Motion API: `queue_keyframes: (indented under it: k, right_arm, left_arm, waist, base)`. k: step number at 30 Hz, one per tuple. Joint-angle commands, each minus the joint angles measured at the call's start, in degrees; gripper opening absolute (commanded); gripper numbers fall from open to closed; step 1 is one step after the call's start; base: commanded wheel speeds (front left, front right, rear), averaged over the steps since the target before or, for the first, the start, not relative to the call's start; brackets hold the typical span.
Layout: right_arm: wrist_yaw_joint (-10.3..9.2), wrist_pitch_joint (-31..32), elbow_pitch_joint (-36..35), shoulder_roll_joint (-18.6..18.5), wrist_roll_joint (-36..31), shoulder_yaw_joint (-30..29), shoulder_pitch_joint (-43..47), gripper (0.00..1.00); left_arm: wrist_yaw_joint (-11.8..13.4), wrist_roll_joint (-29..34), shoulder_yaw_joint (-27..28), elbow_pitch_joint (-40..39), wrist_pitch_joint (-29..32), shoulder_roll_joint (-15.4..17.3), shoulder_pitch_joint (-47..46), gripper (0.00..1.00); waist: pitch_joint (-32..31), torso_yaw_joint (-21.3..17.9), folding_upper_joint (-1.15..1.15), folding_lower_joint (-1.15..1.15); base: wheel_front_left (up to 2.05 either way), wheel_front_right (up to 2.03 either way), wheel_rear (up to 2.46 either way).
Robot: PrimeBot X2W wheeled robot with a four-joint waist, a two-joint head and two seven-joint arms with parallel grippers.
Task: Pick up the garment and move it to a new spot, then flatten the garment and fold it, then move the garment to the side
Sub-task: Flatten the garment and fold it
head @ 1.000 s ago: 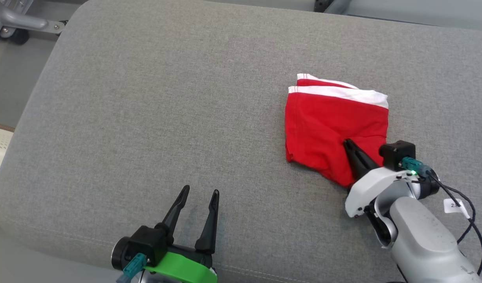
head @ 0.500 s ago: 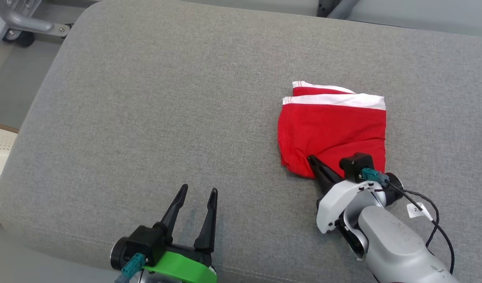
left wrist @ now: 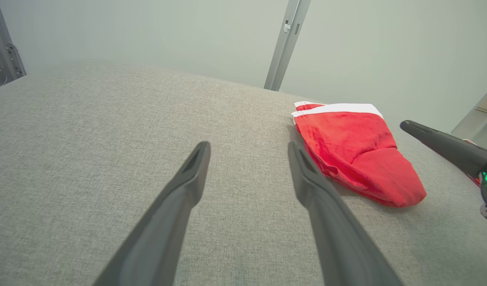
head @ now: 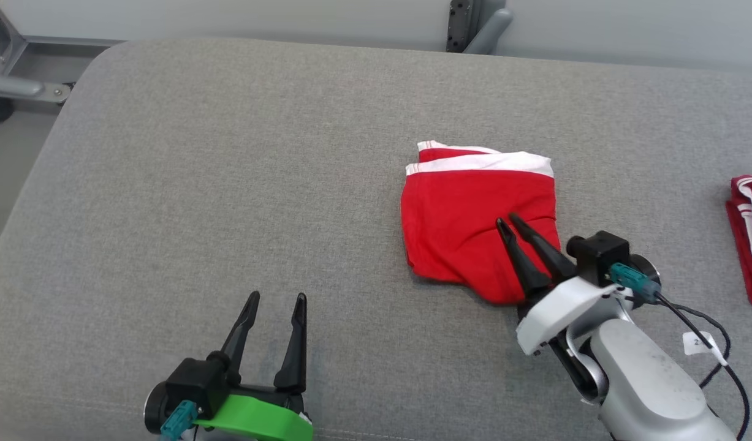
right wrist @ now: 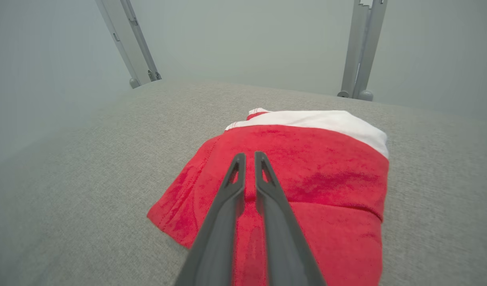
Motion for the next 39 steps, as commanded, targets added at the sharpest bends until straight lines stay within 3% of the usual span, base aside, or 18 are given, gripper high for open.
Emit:
queue_keyframes:
  k: [1, 11, 17, 23, 39]
  right_arm:
    - [-0.01, -0.16, -1.00, -0.59, -0.54, -0.93, 1.55, 1.00]
    - [-0.01, -0.17, -16.30, -3.71, -7.08, -14.96, 16.48, 1.00]
    - [-0.02, -0.16, -16.67, -5.03, -8.11, -21.61, 24.68, 1.00]
    - [-0.01, -0.17, -15.35, -2.74, -9.40, -28.07, 29.92, 1.00]
    - [-0.02, -0.17, -14.83, -1.21, -10.82, -29.61, 30.29, 1.00]
  left_arm:
    - [0.42, 0.46, 0.49, -0.12, -0.13, 0.11, 0.92, 1.00]
    - [-0.19, 1.85, 6.81, 0.71, -0.13, 0.11, 3.24, 1.00]
    - [-1.74, 2.87, 9.61, 2.58, -0.13, 0.12, 4.08, 1.00]
    - [-2.70, 2.92, 11.29, 3.18, -0.13, 0.12, 4.21, 1.00]
    - [-3.37, 2.72, 13.30, 5.81, -0.13, 0.11, 6.04, 1.00]
  waist:
    - [-1.99, -2.13, 0.00, 0.00]
    - [-6.03, -6.49, 0.00, 0.00]
    - [-8.41, -7.40, 0.00, 0.00]
    - [-9.47, -7.60, 0.00, 0.00]
    - [-10.08, -7.75, 0.00, 0.00]
  base:
    - [0.00, 0.00, 0.00]
    - [0.00, 0.00, 0.00]
    - [0.00, 0.00, 0.00]
    - [0.00, 0.00, 0.00]
    - [0.00, 0.00, 0.00]
